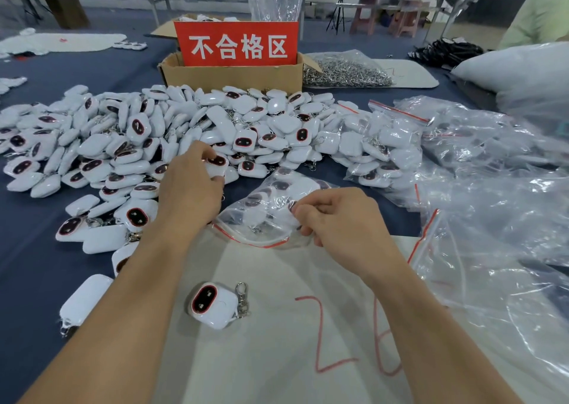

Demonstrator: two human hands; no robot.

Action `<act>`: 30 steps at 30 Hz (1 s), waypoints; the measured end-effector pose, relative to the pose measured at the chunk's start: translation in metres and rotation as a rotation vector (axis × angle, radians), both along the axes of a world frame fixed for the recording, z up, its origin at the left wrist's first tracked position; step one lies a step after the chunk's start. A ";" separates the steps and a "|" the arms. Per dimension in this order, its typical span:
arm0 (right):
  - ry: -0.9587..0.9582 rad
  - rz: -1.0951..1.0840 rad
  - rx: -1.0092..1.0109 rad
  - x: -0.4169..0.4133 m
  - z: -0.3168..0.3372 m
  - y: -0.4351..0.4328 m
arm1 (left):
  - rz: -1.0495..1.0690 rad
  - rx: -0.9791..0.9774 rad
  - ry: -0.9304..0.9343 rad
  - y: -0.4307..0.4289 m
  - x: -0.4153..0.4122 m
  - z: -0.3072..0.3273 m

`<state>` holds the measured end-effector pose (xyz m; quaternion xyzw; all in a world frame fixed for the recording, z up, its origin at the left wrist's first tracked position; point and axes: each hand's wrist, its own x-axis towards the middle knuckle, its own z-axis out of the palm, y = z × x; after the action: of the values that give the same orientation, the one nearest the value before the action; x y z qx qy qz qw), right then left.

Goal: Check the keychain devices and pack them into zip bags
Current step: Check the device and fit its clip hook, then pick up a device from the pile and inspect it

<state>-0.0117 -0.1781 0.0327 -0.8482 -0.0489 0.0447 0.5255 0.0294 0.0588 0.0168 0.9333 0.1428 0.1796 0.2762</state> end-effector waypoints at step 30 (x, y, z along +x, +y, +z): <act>0.100 0.041 0.616 0.007 0.007 -0.007 | -0.575 -0.827 -0.029 -0.085 -0.034 0.032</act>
<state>-0.0050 -0.1852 0.0398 -0.6448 -0.0511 0.0801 0.7584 -0.0041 -0.0267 0.0483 0.7447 -0.0647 0.0375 0.6633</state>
